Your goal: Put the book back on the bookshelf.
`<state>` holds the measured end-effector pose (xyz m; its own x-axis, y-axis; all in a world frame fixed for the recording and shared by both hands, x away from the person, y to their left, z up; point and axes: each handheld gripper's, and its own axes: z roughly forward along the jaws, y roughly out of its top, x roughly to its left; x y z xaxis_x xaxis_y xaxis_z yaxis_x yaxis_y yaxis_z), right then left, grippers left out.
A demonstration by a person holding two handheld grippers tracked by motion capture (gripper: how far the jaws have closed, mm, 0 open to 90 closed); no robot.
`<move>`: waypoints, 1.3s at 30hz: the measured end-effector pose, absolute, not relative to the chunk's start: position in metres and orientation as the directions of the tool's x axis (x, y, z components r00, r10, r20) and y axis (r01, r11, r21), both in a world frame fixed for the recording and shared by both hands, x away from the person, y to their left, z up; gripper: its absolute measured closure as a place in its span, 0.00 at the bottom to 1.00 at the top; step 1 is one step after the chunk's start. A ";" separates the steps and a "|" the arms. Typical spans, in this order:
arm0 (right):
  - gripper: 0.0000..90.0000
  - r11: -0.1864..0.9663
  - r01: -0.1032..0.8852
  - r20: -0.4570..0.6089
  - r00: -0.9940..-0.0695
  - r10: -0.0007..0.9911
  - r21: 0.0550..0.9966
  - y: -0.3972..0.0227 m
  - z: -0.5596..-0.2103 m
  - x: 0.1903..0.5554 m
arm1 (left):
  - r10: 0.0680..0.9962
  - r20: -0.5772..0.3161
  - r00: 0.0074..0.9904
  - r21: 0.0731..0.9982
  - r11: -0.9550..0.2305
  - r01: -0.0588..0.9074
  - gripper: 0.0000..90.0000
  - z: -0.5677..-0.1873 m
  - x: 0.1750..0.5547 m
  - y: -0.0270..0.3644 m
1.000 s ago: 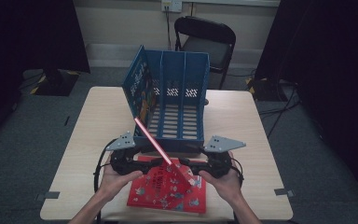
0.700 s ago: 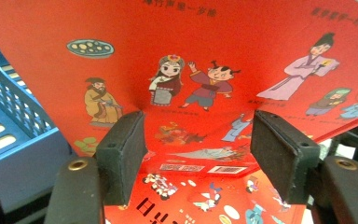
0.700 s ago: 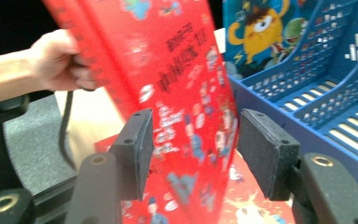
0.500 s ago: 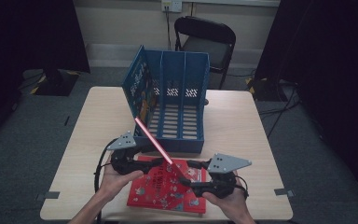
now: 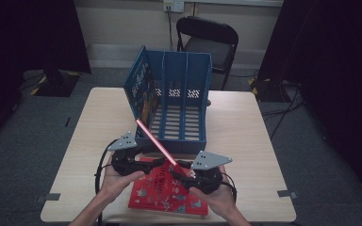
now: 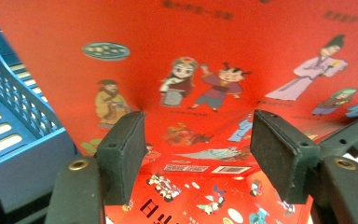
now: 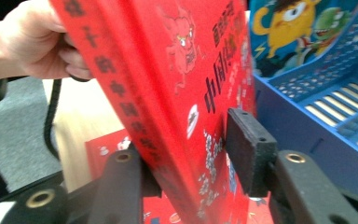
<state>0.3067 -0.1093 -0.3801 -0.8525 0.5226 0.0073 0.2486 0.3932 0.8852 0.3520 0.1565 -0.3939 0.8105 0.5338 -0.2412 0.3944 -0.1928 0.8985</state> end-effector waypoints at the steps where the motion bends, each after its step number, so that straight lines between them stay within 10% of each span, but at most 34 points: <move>1: 0.71 0.389 0.244 -0.004 -0.843 0.538 0.888 -0.110 -0.380 0.306 | 0.539 -0.239 0.808 0.899 -0.192 0.393 0.40 -0.394 0.352 0.157; 13: 0.89 0.307 0.261 0.004 -0.768 0.641 0.915 -0.151 -0.377 0.310 | 0.600 -0.232 0.765 0.900 -0.166 0.402 0.36 -0.398 0.359 0.165; 39: 0.85 0.346 0.214 0.006 -0.858 0.514 0.914 -0.145 -0.378 0.312 | 0.537 -0.194 0.821 0.900 -0.234 0.366 0.26 -0.402 0.363 0.140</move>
<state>0.3118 -0.1454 -0.3777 -0.8576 0.5143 0.0061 0.2140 0.3459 0.9135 0.3634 0.1402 -0.4019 0.8208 0.5373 -0.1940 0.3663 -0.2345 0.9005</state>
